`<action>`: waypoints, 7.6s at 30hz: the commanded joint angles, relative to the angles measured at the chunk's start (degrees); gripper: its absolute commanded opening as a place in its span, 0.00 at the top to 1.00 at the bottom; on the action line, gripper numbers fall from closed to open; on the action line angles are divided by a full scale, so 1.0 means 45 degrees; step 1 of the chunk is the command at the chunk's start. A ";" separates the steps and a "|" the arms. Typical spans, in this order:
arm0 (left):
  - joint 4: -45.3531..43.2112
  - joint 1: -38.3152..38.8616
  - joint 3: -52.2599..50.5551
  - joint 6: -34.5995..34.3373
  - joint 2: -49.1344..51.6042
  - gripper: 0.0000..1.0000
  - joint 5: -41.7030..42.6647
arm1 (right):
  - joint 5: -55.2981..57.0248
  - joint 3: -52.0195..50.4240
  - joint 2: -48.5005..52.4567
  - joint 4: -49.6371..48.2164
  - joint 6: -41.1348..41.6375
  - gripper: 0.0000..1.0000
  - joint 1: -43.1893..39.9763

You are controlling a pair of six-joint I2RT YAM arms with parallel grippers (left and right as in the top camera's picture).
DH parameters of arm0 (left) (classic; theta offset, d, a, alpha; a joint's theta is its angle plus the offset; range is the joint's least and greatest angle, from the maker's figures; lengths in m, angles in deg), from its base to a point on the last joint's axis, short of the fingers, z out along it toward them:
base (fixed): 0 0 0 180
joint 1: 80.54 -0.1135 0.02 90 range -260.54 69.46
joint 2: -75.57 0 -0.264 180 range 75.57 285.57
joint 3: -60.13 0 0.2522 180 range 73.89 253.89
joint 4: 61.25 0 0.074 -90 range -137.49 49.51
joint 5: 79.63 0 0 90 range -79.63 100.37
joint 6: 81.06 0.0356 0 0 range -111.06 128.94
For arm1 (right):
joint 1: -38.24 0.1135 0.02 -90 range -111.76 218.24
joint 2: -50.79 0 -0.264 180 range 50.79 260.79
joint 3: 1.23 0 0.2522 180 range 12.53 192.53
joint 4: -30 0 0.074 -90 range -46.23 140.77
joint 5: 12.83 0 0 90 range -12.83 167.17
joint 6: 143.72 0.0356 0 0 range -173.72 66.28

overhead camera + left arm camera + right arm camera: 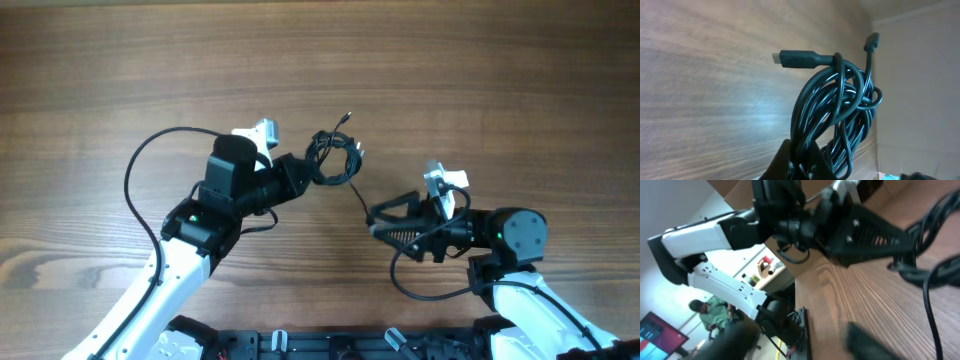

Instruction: Untangle cables

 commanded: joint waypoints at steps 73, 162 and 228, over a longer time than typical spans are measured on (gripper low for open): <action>-0.2322 -0.0214 0.0262 0.2016 -0.0015 0.96 0.0588 | 0.5377 0.3949 0.0049 0.6023 0.0427 0.95 0.1574; -0.3288 -0.0578 0.0262 0.2705 0.1413 0.96 0.2511 | 0.6936 0.3959 -0.0928 1.4231 0.2866 0.00 0.0165; -0.4177 -0.2647 0.0262 -0.3764 0.1413 0.96 0.7223 | 0.2356 0.3827 0.5314 0.2225 -0.5357 0.52 0.1054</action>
